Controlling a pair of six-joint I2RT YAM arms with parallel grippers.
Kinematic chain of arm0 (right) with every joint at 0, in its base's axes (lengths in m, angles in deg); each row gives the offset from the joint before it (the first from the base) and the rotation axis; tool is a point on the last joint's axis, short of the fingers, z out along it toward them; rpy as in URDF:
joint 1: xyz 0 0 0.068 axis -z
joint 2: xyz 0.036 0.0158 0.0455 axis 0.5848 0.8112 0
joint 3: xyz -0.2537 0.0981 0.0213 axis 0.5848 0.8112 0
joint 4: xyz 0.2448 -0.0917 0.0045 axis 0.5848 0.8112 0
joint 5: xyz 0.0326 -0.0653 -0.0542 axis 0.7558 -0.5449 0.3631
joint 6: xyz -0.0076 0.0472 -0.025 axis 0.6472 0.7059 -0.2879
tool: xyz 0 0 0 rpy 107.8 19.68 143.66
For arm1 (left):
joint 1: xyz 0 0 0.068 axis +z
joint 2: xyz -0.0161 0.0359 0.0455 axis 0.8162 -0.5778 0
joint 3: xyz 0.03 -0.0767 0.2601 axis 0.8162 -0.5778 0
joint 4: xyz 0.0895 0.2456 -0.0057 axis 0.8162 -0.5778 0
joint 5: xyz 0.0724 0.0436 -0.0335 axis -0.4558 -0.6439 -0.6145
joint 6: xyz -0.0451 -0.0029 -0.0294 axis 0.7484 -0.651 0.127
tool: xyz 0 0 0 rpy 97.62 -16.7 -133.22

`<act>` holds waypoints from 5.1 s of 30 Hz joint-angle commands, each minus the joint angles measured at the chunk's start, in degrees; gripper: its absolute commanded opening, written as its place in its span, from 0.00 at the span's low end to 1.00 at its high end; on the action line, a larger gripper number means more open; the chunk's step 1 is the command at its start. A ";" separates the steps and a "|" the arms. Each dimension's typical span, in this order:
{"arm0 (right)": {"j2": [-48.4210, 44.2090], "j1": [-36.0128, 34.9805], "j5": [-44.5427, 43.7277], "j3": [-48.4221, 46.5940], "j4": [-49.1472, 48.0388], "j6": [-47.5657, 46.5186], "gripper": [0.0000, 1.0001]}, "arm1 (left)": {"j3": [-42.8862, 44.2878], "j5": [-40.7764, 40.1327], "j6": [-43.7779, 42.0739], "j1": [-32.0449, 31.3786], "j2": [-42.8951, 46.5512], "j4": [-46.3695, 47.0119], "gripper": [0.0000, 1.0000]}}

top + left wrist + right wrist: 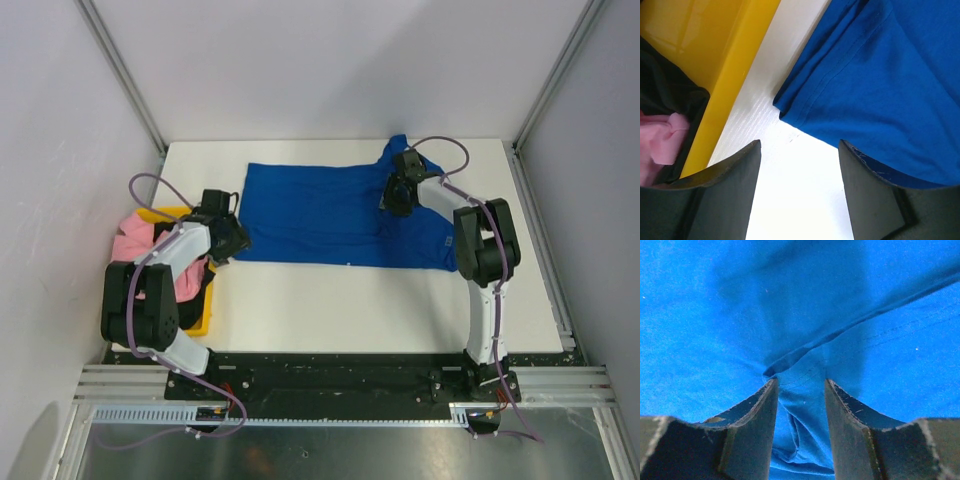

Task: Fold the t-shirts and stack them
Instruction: Fold the flattened tshirt in 1/3 of the way

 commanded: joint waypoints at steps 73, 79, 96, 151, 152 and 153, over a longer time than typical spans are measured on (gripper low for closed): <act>-44.67 25.69 0.85 47.82 1.05 7.61 0.45 | 4.30 -9.19 4.76 0.36 -9.07 1.11 0.32; -41.75 25.63 0.21 47.86 -0.50 7.37 0.44 | 4.41 -9.12 4.76 0.36 -9.23 1.06 0.32; -41.18 25.91 -6.36 43.95 2.74 5.22 0.02 | 4.22 -9.21 4.46 0.34 -9.27 1.08 0.32; -36.83 26.23 -3.61 45.85 0.77 5.55 0.47 | 4.21 -8.16 3.88 0.36 -8.74 1.06 0.34; -36.76 26.31 -4.01 45.89 1.04 5.22 0.47 | 4.17 -8.16 3.88 0.40 -8.73 1.05 0.34; -36.82 26.44 -4.43 45.91 1.21 4.88 0.48 | 4.15 -8.16 3.88 0.38 -8.72 1.09 0.34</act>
